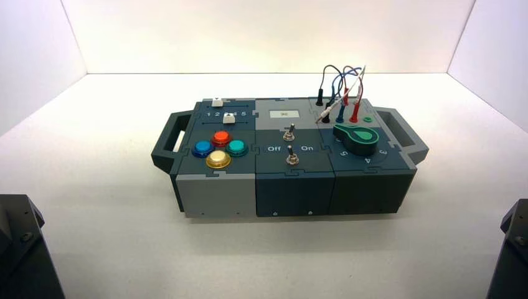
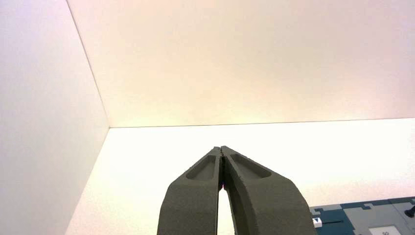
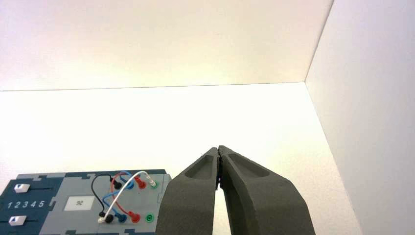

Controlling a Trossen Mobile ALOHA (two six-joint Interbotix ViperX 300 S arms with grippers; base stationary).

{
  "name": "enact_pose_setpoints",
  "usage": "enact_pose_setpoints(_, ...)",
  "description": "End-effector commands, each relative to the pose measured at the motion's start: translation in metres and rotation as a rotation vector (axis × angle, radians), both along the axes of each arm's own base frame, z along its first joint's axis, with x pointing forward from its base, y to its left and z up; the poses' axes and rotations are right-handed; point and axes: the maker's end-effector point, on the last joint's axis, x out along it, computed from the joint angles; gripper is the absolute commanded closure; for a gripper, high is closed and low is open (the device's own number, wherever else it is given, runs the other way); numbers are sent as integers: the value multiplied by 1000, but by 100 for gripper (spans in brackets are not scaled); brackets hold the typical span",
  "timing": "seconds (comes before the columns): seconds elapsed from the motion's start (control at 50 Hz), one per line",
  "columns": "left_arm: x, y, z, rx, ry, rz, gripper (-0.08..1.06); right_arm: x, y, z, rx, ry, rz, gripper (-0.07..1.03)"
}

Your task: Move the box to the right.

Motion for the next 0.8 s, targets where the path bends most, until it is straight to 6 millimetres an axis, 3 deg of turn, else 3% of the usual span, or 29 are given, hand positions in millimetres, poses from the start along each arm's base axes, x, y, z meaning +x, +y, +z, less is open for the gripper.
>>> enact_pose_setpoints(0.02, 2, 2, 6, 7, -17, 8, 101, 3, 1, 9, 5, -21, 1, 99)
enact_pose_setpoints(0.44, 5, -1, -4, -14, 40, -2, 101, 3, 10, 8, 4, -20, 43, 99)
enact_pose_setpoints(0.8, 31, -36, -87, 25, 511, -141, 101, 4, 10, 4, 7, 3, 45, 99)
